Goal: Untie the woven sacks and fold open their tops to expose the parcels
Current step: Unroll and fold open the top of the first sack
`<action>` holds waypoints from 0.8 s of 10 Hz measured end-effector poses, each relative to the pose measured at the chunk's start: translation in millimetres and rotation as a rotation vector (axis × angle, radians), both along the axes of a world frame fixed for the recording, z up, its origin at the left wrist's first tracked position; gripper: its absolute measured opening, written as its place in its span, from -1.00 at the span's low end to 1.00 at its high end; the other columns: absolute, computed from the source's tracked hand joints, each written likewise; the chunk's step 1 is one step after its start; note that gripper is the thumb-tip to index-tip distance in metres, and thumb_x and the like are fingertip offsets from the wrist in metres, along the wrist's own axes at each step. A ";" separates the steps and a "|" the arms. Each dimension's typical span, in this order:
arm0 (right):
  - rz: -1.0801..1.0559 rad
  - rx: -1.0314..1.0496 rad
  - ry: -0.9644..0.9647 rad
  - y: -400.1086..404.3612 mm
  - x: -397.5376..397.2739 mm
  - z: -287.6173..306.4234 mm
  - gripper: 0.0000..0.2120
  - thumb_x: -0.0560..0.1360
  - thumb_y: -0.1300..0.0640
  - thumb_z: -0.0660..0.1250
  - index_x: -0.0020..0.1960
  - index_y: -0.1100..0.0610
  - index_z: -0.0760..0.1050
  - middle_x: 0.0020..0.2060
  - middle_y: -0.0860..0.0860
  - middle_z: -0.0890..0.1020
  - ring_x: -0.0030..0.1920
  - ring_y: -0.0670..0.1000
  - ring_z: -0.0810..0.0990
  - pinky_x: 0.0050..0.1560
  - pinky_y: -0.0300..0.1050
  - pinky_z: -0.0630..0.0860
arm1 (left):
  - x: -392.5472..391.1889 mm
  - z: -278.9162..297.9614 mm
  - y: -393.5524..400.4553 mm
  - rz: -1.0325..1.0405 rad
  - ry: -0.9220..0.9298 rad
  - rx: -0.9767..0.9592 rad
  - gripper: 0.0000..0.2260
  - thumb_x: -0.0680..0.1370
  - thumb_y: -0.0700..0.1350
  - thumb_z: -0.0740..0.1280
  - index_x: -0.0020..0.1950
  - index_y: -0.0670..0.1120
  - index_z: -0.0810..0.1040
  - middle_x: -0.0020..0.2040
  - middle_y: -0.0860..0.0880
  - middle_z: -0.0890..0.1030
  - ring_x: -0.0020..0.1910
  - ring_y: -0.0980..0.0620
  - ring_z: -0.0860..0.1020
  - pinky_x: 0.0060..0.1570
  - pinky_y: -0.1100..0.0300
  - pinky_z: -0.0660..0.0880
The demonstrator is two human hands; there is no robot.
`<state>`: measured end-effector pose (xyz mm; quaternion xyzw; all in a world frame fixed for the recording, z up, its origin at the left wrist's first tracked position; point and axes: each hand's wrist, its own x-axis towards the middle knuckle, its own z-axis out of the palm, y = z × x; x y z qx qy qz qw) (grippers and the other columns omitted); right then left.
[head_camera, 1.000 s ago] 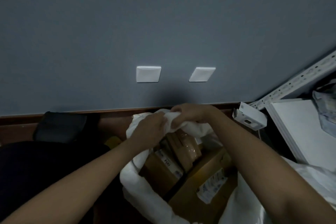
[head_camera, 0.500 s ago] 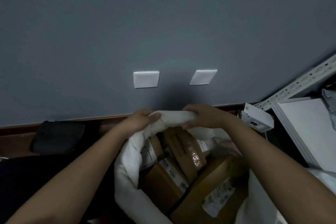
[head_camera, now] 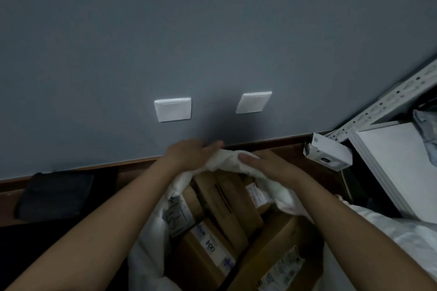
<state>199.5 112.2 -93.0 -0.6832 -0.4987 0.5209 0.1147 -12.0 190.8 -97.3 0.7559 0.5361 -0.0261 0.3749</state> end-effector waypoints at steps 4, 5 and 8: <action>-0.258 -0.071 0.304 -9.1 34.9 -18.2 -0.62 0.55 -0.04 0.30 0.15 0.27 0.57 0.02 0.17 0.65 0.13 0.11 0.60 0.15 -0.10 0.49 | 53.1 -4.4 3.8 -0.292 -0.006 0.105 -0.46 0.57 0.28 0.09 0.39 -0.06 0.38 0.31 -0.09 0.46 0.28 -0.12 0.43 0.24 0.05 0.35; -0.302 -0.024 0.353 -15.1 51.4 -12.9 -0.62 0.50 -0.03 0.36 0.23 0.16 0.53 0.13 0.12 0.61 0.20 0.10 0.57 0.17 -0.13 0.47 | 65.5 -20.1 -4.9 -0.444 -0.180 0.046 -0.68 0.64 0.05 0.13 0.19 -0.14 0.51 0.14 -0.11 0.56 0.14 -0.11 0.52 0.08 0.14 0.38; -1.162 0.223 0.789 -58.2 78.2 -47.0 -0.48 0.42 0.15 0.36 0.31 0.37 0.41 -0.02 0.33 0.63 0.27 0.13 0.51 0.24 -0.06 0.42 | 108.4 -26.7 -4.6 -0.519 -0.184 0.172 -0.49 0.52 0.31 0.10 0.26 -0.01 0.46 0.17 -0.05 0.54 0.13 -0.02 0.50 0.13 0.06 0.42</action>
